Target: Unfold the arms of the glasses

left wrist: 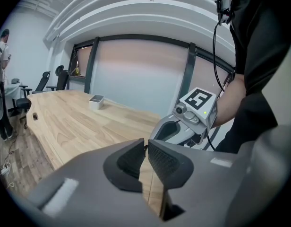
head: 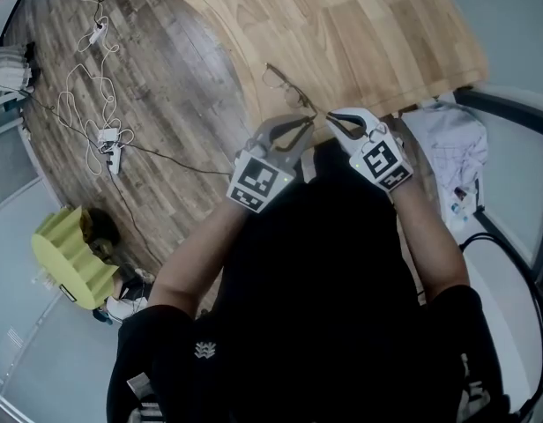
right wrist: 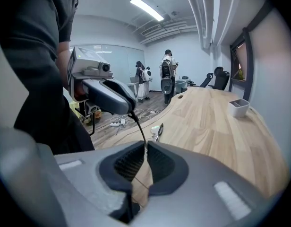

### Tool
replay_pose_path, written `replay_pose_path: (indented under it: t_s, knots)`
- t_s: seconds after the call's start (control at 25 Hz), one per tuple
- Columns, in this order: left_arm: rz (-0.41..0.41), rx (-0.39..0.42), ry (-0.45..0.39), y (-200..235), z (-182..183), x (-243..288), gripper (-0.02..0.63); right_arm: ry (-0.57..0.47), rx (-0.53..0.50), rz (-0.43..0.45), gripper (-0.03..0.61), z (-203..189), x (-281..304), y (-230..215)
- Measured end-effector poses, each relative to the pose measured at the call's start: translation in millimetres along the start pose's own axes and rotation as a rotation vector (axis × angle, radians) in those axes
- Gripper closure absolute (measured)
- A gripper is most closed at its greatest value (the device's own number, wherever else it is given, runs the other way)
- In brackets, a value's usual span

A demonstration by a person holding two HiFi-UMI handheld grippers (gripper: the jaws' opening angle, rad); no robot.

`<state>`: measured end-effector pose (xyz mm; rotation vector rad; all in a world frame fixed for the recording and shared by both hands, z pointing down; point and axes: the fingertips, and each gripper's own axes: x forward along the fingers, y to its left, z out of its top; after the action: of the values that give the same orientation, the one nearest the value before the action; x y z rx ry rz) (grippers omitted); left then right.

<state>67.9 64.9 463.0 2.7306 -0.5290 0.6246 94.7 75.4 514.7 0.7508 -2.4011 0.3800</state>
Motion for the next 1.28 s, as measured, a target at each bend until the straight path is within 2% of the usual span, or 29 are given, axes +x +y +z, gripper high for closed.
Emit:
replay_pose_path:
  t_s: [0.16, 0.2, 0.56, 0.8, 1.0, 1.28]
  knots:
    - [-0.005, 0.001, 0.003, -3.8, 0.7, 3.3, 0.58, 0.018, -0.014, 0.014, 0.558, -8.4, 5.0, 5.2]
    - [-0.007, 0.004, 0.0, -4.7, 1.7, 3.5, 0.58, 0.019, -0.02, 0.013, 0.54, -9.2, 6.1, 5.7]
    - [-0.028, 0.006, -0.053, -9.3, 11.0, -0.3, 0.552, 0.047, -0.078, 0.008, 0.515, -8.3, 18.4, 6.5]
    - [0.057, 0.009, -0.144, 11.2, 37.0, -17.8, 0.531, 0.054, -0.064, 0.019, 0.502, -11.5, 27.2, 7.0]
    - [0.133, 0.006, -0.151, 39.9, 43.0, -28.8, 0.529, 0.034, 0.014, 0.012, 0.5, -8.9, 36.1, 0.6]
    - [0.181, -0.015, -0.143, 67.5, 41.9, -35.5, 0.529, 0.071, 0.019, -0.073, 0.5, -16.3, 29.6, -48.2]
